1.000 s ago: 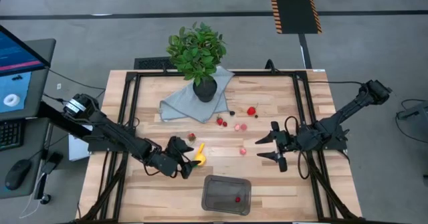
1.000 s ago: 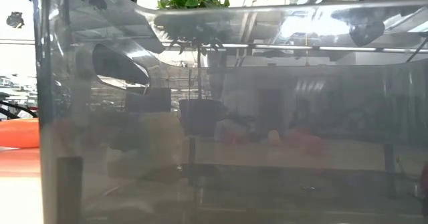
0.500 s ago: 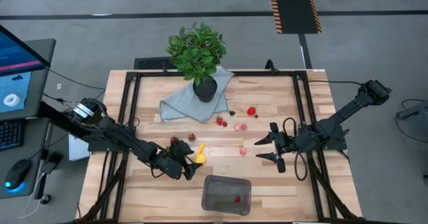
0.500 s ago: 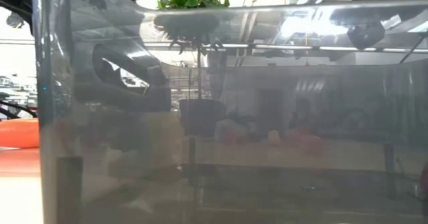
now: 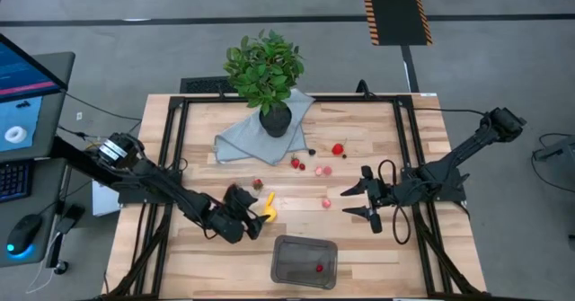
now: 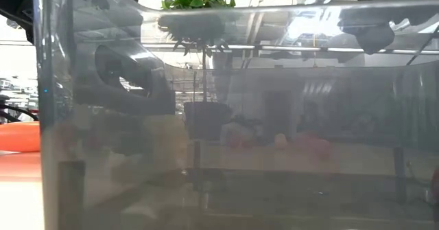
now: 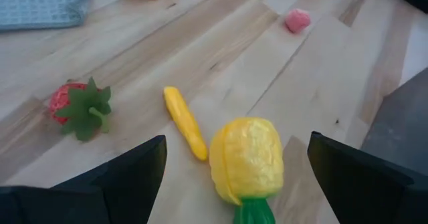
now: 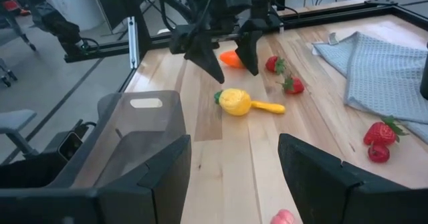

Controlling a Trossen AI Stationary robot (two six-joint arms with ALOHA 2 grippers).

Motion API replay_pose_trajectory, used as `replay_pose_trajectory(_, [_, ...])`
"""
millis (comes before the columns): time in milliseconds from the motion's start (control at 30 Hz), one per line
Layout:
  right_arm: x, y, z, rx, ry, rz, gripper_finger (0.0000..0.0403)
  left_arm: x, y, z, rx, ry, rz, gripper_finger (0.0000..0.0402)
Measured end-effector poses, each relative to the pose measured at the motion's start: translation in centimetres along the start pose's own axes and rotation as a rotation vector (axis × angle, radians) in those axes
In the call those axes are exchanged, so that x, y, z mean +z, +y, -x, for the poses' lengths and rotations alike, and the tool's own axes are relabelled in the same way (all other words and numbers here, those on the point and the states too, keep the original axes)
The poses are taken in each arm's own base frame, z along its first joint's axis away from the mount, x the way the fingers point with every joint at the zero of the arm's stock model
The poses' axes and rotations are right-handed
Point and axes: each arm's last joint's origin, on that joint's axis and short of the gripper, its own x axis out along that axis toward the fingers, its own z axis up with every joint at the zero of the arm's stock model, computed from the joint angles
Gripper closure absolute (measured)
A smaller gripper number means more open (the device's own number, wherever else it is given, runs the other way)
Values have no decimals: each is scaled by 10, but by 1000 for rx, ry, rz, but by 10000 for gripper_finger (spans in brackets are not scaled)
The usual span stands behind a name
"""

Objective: Pick and placing Produce into tupperware
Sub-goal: Put the yellow pineapple into the black bin

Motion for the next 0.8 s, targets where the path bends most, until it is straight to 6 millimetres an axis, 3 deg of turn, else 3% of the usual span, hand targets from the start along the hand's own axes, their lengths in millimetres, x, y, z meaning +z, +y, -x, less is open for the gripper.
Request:
replay_pose_trajectory(400, [0,0,0,0,0,0,154,-9,-1,-9,0,10,-8,52])
replay_pose_trajectory(600, [0,0,0,0,1,1,154,-23,-7,-24,-39,44,-33,52])
replay_pose_trajectory(800, [0,0,0,0,0,0,154,-22,-11,-29,-32,37,-37,53])
